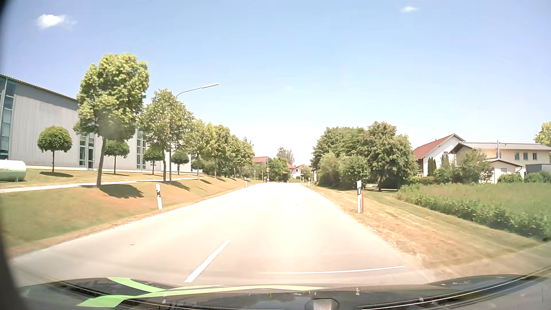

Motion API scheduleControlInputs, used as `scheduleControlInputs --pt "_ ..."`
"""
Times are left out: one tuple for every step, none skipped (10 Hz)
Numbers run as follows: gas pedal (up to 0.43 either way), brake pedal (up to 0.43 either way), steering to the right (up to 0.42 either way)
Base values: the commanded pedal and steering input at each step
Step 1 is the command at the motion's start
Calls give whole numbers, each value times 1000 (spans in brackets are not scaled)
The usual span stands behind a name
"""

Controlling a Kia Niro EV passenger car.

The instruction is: Follow the waypoints while adhering to traffic rules and regulations

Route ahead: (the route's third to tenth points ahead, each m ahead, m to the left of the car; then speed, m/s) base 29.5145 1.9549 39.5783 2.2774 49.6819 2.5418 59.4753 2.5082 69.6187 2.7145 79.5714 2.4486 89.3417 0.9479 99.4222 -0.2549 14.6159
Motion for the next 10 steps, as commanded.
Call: scheduleControlInputs --pt "197 0 -2" --pt "197 0 -2" --pt "197 0 -2" --pt "197 0 -3" --pt "197 0 -4" --pt "189 0 -5" --pt "189 0 -5" --pt "189 0 -6" --pt "197 0 -6" --pt "197 0 -5"
